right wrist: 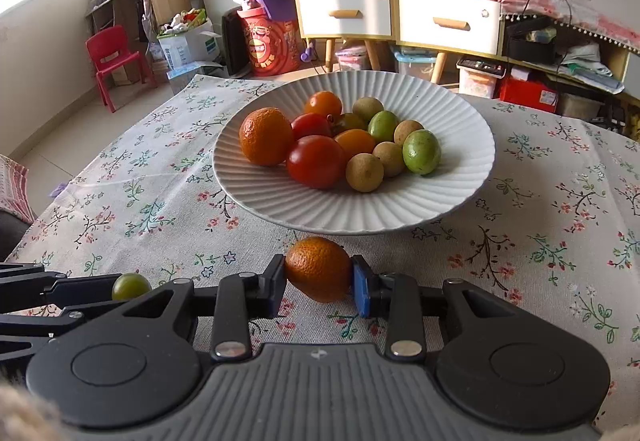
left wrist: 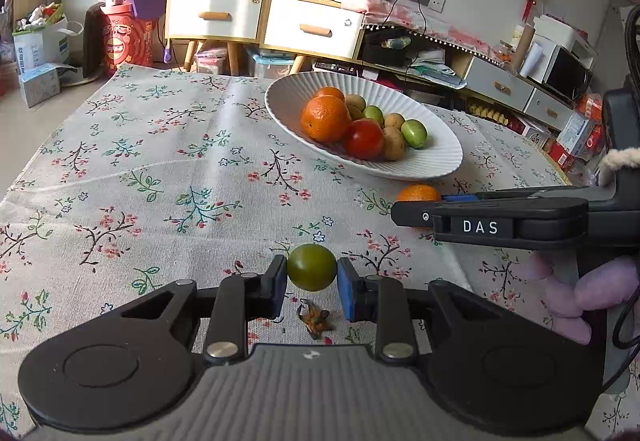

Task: Organize fruits
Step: 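Carry the lime and small orange in both tools over the white plate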

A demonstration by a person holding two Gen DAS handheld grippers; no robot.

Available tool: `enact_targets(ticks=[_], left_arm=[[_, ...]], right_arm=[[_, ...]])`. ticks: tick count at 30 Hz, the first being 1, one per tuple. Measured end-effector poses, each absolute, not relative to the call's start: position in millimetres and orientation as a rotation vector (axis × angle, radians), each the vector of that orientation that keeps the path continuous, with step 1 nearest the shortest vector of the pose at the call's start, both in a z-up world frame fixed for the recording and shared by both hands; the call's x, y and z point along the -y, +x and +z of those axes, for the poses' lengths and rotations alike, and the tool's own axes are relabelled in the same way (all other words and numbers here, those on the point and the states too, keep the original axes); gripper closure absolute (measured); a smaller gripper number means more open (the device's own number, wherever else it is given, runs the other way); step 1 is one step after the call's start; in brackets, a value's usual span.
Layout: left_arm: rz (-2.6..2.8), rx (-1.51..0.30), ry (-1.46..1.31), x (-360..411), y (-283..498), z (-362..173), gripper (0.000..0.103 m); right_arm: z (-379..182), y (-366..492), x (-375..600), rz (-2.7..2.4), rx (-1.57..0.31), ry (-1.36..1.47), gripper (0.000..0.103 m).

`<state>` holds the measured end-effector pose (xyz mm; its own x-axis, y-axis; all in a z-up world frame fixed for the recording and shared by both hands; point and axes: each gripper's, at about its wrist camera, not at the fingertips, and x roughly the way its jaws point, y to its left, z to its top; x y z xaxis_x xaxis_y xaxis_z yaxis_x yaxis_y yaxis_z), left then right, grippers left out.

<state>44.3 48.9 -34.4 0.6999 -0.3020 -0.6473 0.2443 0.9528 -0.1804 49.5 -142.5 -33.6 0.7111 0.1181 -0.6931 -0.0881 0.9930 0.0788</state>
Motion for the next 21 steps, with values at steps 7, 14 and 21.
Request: enact_targets(ticks=[7,14,21], left_arm=[[-0.311,-0.73,-0.075,-41,50,-32,0.075],[-0.325,-0.723,-0.062,-25,56,-29,0.075],[-0.342,-0.709,-0.07,-7,67,-22,0.075]], right_arm=[[-26,34,154,0.127,-0.771,0.046,0.072],[-16,26,170,0.143,-0.735,0.058,0.072],[-11,31,181,0.153,-0.692,0.088,0.072]])
